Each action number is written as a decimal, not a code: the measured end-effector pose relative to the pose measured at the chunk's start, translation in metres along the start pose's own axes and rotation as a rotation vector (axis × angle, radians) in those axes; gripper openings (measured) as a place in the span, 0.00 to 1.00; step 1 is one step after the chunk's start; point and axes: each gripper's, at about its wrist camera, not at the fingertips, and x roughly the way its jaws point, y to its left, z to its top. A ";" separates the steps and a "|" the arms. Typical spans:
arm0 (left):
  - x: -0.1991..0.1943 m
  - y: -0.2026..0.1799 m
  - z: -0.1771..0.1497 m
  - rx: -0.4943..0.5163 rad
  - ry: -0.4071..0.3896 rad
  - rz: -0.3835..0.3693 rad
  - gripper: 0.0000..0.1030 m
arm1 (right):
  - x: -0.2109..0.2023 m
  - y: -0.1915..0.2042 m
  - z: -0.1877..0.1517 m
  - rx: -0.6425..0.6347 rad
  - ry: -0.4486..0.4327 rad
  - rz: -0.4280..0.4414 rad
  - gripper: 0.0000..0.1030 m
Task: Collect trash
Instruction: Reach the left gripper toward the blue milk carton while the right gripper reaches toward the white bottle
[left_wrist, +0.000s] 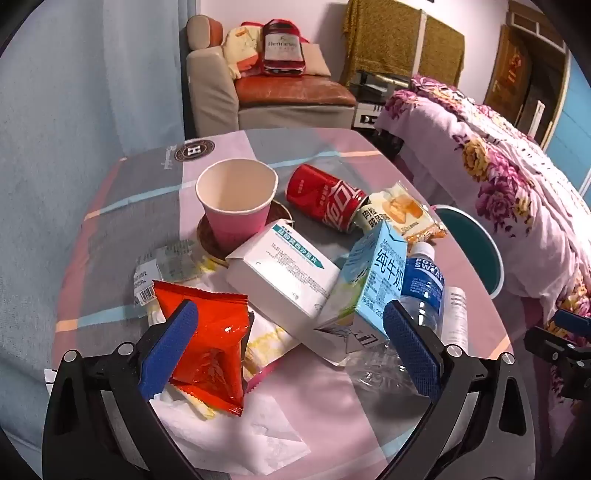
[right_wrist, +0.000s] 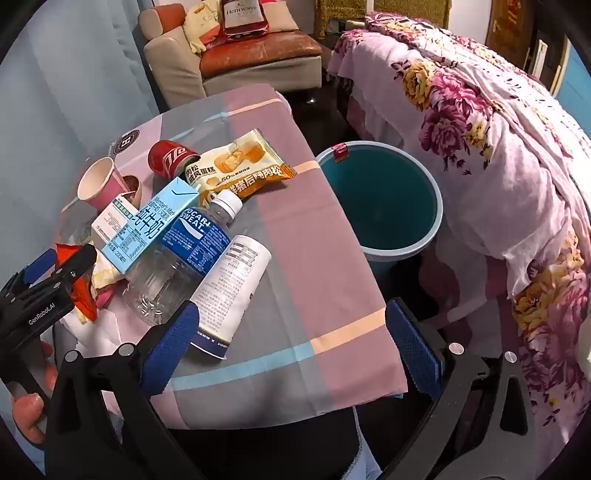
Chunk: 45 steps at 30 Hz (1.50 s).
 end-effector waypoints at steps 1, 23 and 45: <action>-0.001 0.000 0.000 -0.001 0.000 -0.001 0.97 | 0.000 0.000 0.000 0.000 0.001 0.002 0.94; 0.004 -0.001 -0.007 -0.015 0.028 -0.009 0.97 | 0.005 0.001 0.008 0.007 0.021 0.002 0.94; 0.010 -0.003 -0.005 0.016 0.056 -0.038 0.97 | 0.023 0.001 0.013 0.033 0.074 0.024 0.94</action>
